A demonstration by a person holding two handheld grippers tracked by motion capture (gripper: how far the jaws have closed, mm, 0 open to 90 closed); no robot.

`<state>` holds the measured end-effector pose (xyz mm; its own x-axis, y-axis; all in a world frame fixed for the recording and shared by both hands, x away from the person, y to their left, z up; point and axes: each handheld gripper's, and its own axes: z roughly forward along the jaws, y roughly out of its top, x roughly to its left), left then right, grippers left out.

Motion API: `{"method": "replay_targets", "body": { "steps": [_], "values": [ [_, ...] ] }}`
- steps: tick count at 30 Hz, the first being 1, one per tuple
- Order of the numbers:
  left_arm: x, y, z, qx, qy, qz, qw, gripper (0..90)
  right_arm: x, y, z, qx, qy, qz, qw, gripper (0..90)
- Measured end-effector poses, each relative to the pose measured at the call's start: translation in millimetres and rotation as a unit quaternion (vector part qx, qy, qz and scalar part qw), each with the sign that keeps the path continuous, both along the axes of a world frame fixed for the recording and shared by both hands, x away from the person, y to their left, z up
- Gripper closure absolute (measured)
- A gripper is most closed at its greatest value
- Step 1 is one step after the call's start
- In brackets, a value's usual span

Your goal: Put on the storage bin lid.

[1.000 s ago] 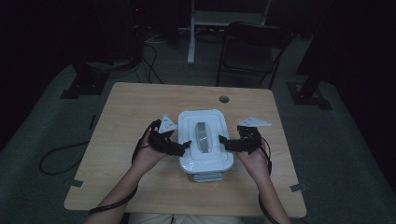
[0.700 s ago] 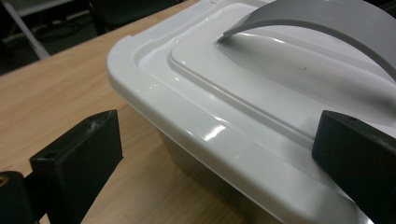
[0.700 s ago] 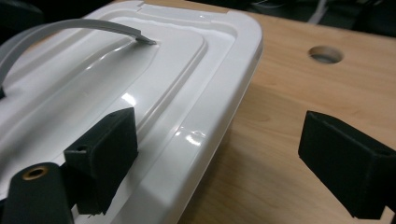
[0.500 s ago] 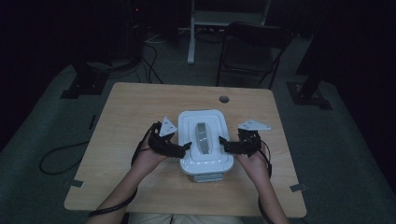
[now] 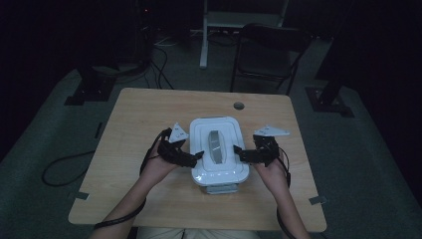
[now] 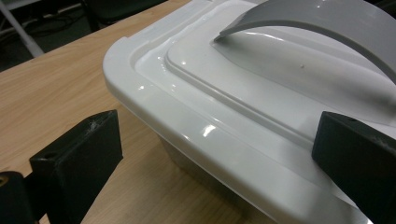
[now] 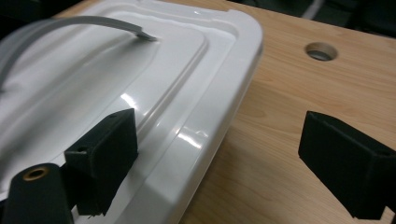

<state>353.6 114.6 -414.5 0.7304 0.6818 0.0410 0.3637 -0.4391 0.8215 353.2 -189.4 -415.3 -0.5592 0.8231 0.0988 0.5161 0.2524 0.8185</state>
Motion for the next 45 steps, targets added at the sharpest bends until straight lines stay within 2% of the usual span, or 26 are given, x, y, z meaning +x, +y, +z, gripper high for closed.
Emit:
{"method": "replay_targets", "body": {
  "steps": [1,2,4,9,13,16,22,26,30,33,40,45],
  "values": [
    [0.4,0.4,0.7,-0.002,0.0,-0.008,1.0,2.3,0.5,-0.8,0.9,0.002,0.003,0.003,1.0,10.8],
    [0.7,-0.3,1.5,0.002,-0.003,-0.01,0.9999,2.2,0.0,-1.0,2.7,-0.001,-0.01,0.003,0.9999,10.8],
    [0.6,-1.9,3.9,0.007,-0.009,-0.012,0.9999,2.2,0.5,-0.8,4.4,0.001,-0.012,0.002,0.9999,10.8],
    [-0.8,-0.3,9.7,0.005,-0.025,-0.016,0.9995,2.1,-0.4,-4.2,12.3,0.01,-0.028,-0.006,0.9996,10.8],
    [-1.6,6.8,12.6,-0.007,-0.032,-0.01,0.9994,2.1,-1.5,-8.3,16.5,0.012,-0.038,-0.014,0.9991,10.8],
    [-2.8,12.6,14.9,-0.015,-0.037,-0.005,0.9992,2.1,-2.8,-12.4,18.3,0.006,-0.05,-0.025,0.9984,10.9],
    [-2.6,26.1,15.8,-0.033,-0.044,0.01,0.9984,2.1,-3.5,-23.0,18.2,-0.001,-0.055,-0.041,0.9976,10.8],
    [-2.1,34.2,13.8,-0.037,-0.048,0.017,0.998,2.1,-4.4,-30.1,16.0,-0.009,-0.06,-0.056,0.9966,10.8],
    [-0.9,42.6,7.7,-0.038,-0.045,0.025,0.998,2.1,-4.5,-36.7,9.5,-0.024,-0.058,-0.069,0.9956,10.9],
    [-0.1,48.2,2.8,-0.042,-0.042,0.028,0.9978,2.1,-4.7,-42.7,5.0,-0.019,-0.055,-0.076,0.9954,10.8],
    [1.6,57.3,-6.4,-0.035,-0.031,0.037,0.9982,2.1,-6.3,-52.1,-4.5,-0.023,-0.052,-0.087,0.9946,10.8],
    [2.1,67.1,-14.2,-0.034,-0.016,0.048,0.9981,2.1,-7.4,-58.3,-15.1,-0.023,-0.045,-0.096,0.9941,10.8]
  ]
}}
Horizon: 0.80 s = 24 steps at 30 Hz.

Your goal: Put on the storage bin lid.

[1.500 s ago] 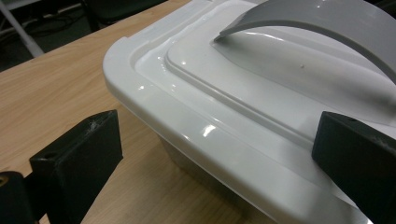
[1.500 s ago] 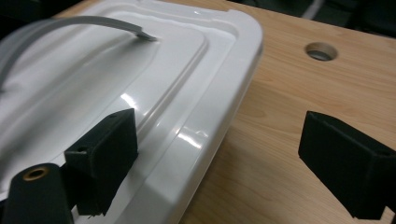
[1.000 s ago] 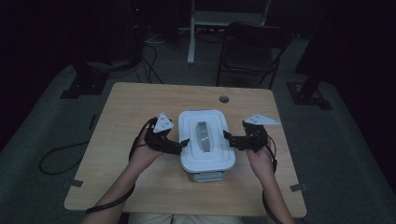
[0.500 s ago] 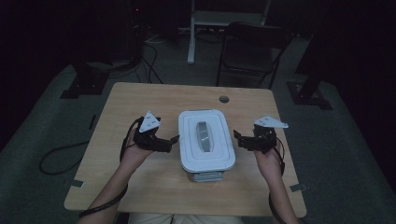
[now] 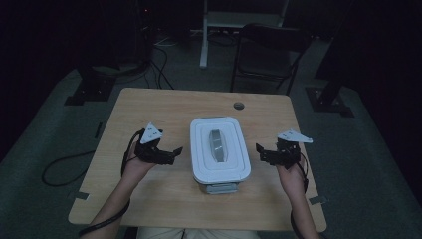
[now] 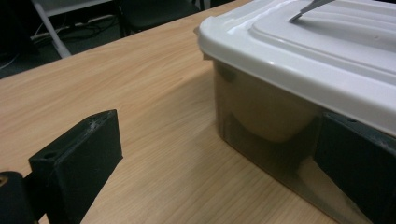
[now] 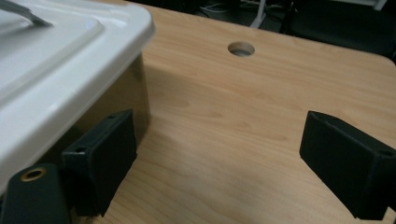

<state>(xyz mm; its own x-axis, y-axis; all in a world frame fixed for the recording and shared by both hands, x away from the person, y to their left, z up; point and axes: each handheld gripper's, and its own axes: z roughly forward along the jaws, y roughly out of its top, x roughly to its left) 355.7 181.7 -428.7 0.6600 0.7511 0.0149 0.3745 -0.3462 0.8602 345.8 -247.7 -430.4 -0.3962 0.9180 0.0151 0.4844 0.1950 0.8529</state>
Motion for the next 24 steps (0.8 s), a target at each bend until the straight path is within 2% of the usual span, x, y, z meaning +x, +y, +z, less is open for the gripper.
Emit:
{"method": "replay_targets", "body": {
  "steps": [4,11,14,15,19,24],
  "values": [
    [0.0,7.0,-7.1,0.003,0.009,0.008,0.9999,2.1,-2.2,-4.1,-9.0,0.007,0.001,-0.005,1.0,10.8],
    [-0.2,22.1,-20.0,0.012,0.024,0.029,0.9992,2.1,-5.3,-11.2,-23.2,0.002,0.007,-0.012,0.9999,10.8],
    [-1.0,27.6,-24.9,0.004,0.028,0.037,0.9989,2.1,-6.8,-13.6,-27.6,0.002,0.006,-0.019,0.9998,10.9],
    [-1.5,29.8,-26.9,0.008,0.032,0.036,0.9988,2.1,-7.2,-14.5,-29.0,0.004,0.007,-0.019,0.9998,10.9],
    [-4.3,36.2,-34.4,0.011,0.033,0.041,0.9986,2.1,-8.8,-16.7,-35.0,0.005,0.01,-0.021,0.9997,10.9],
    [-6.8,45.6,-45.9,0.007,0.043,0.051,0.9977,2.1,-14.1,-20.8,-39.1,0.026,0.007,-0.029,0.9992,10.9]
  ]
}}
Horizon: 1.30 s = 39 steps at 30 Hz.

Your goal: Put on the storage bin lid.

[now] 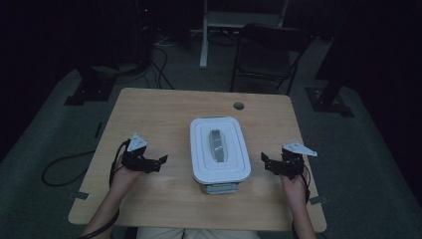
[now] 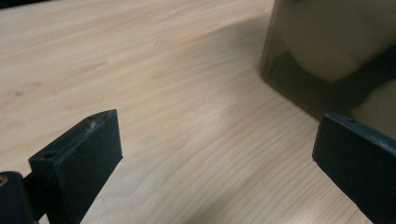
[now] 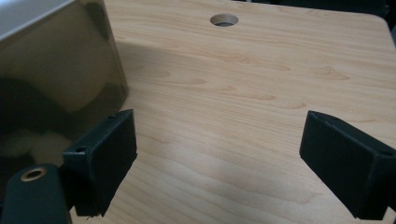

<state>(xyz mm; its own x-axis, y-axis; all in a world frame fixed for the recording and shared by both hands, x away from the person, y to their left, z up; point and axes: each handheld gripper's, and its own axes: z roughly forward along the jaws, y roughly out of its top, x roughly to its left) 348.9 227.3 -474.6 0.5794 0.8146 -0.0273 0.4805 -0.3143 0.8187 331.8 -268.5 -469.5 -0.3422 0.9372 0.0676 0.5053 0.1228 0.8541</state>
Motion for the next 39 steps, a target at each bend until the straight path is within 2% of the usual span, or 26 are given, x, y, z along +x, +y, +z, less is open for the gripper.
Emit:
{"method": "replay_targets", "body": {
  "steps": [7,19,29,36,39],
  "values": [
    [-4.2,15.1,-13.3,0.007,0.01,0.017,0.9998,2.1,-9.0,-6.3,-7.8,-0.014,-0.013,-0.031,0.9993,10.9],
    [-14.4,53.8,-29.9,0.003,0.022,0.07,0.9973,2.1,-19.5,-27.0,-27.3,-0.033,0.01,-0.073,0.9967,10.9],
    [-24.2,74.4,-37.7,0.004,0.035,0.097,0.9947,2.1,-27.6,-42.8,-40.1,-0.043,0.025,-0.101,0.9937,10.9],
    [-31.7,88.2,-41.3,0.001,0.04,0.117,0.9923,2.1,-32.7,-52.3,-48.0,-0.043,0.041,-0.108,0.9923,10.9],
    [-34.2,92.5,-43.4,0.006,0.045,0.125,0.9911,2.2,-34.2,-54.7,-49.9,-0.043,0.045,-0.11,0.992,10.9]
  ]
}}
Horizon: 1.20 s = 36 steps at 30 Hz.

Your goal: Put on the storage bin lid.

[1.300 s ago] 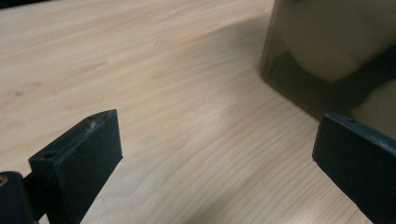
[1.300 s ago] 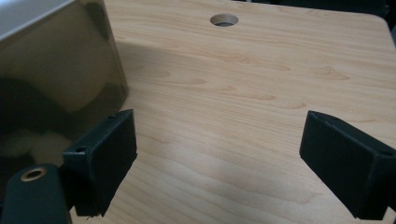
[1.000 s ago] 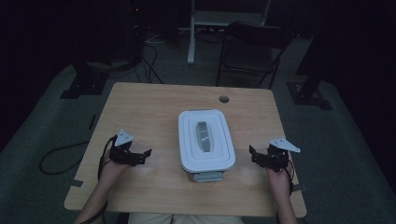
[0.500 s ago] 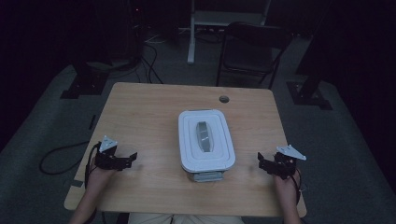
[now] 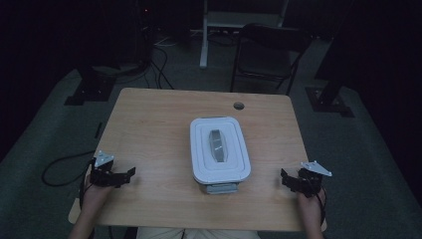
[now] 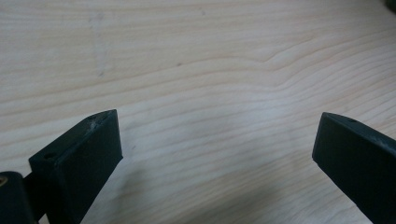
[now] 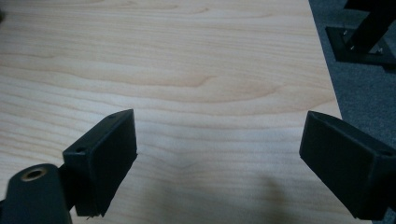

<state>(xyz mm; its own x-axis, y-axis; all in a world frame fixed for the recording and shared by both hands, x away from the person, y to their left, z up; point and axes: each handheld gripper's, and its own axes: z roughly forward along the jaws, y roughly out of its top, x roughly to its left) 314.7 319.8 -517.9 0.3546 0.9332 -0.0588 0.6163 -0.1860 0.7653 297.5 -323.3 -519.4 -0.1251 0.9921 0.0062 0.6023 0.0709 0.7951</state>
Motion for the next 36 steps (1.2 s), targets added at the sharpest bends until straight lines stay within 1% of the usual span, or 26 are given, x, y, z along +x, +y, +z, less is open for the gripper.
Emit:
{"method": "replay_targets", "body": {
  "steps": [3,6,7,8,10,11,13,14,18,19,20,21,26,33,36],
  "values": [
    [-2.0,4.7,-1.6,0.005,0.007,0.01,0.9999,2.1,-1.5,-1.4,-2.3,-0.003,0.001,-0.004,1.0,10.9],
    [-4.0,6.9,-1.0,0.009,0.007,0.023,0.9997,2.1,-2.3,-1.9,-4.3,0.002,0.007,-0.008,0.9999,10.9],
    [-4.2,6.9,-0.7,0.014,0.009,0.03,0.9994,2.2,-2.6,-2.2,-5.0,0.008,0.013,-0.009,0.9998,10.9],
    [-4.6,6.9,-0.5,0.018,0.006,0.035,0.9992,2.1,-2.5,-2.2,-6.0,0.009,0.014,-0.012,0.9998,10.9],
    [-4.0,6.9,-1.1,0.03,0.013,0.047,0.9984,2.2,-1.9,-1.5,-7.1,0.001,0.024,-0.027,0.9994,11.0],
    [-3.6,7.1,-1.6,0.03,0.016,0.049,0.9982,2.2,-1.7,-1.8,-7.2,0.004,0.025,-0.037,0.999,11.0],
    [-2.6,7.4,-3.6,0.038,0.019,0.061,0.9972,2.2,-1.4,-2.8,-7.2,0.013,0.025,-0.046,0.9985,11.0],
    [-1.8,7.7,-4.0,0.042,0.025,0.065,0.9967,2.2,-1.1,-2.9,-7.2,0.014,0.027,-0.047,0.9984,11.0],
    [0.4,8.4,-4.6,0.044,0.034,0.077,0.9955,2.1,1.8,-1.4,-8.5,0.016,0.047,-0.034,0.9982,11.0],
    [1.2,8.1,-5.0,0.047,0.039,0.082,0.9948,2.2,3.0,-0.6,-9.0,0.013,0.055,-0.031,0.9979,11.2],
    [2.3,7.4,-5.4,0.05,0.045,0.086,0.9941,2.2,3.6,0.9,-9.2,0.003,0.056,-0.033,0.9979,11.2],
    [2.7,7.0,-5.4,0.049,0.046,0.084,0.9942,2.3,4.0,2.2,-9.3,-0.002,0.057,-0.033,0.9978,11.1],
    [4.3,5.8,-5.6,0.048,0.046,0.094,0.9933,2.3,4.2,2.3,-9.4,-0.001,0.057,-0.034,0.9978,11.1],
    [5.0,5.7,-5.7,0.047,0.046,0.097,0.9931,2.4,4.2,2.2,-9.5,-0.001,0.057,-0.034,0.9978,11.2],
    [5.5,5.3,-5.6,0.047,0.047,0.101,0.9927,2.4,5.0,2.0,-9.4,0.0,0.058,-0.039,0.9976,11.2]
  ]
}}
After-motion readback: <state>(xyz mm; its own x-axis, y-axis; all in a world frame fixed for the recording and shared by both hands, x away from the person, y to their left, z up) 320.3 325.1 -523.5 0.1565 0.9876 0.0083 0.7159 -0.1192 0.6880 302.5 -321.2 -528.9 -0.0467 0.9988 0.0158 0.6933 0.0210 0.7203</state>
